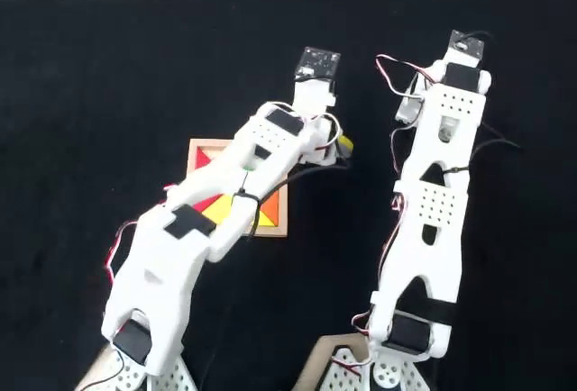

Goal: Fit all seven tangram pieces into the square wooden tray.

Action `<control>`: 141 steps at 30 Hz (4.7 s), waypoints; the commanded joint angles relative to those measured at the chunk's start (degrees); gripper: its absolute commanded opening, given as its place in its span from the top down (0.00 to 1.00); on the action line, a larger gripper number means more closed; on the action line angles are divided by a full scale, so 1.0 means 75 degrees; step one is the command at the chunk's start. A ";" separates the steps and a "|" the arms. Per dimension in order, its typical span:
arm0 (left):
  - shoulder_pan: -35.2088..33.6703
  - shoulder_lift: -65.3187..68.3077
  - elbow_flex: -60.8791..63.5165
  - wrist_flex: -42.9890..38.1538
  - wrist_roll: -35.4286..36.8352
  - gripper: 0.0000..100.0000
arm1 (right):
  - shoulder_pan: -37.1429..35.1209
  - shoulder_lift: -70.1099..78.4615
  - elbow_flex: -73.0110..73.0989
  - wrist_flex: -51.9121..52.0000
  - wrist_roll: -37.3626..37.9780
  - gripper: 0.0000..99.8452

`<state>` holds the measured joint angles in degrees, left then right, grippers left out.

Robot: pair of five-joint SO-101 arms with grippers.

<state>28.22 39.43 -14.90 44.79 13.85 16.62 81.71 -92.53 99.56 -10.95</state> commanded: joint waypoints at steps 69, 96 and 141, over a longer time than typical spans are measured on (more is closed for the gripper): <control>-0.0029 0.1805 -0.3886 0.2520 -0.0012 0.74 | 0.0012 -0.0088 -0.0311 0.0199 0.0211 0.99; -0.0006 0.5216 -1.0075 0.5579 -0.0012 0.85 | 0.0023 -0.0088 -0.0311 0.0199 0.0211 0.99; -0.2116 -0.4806 0.0076 0.7420 -1.0596 0.85 | 0.0023 -0.0088 -0.0322 0.0188 0.0211 0.99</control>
<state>15.82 13.49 -25.63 100.44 -52.35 16.62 81.71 -92.62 99.56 -9.89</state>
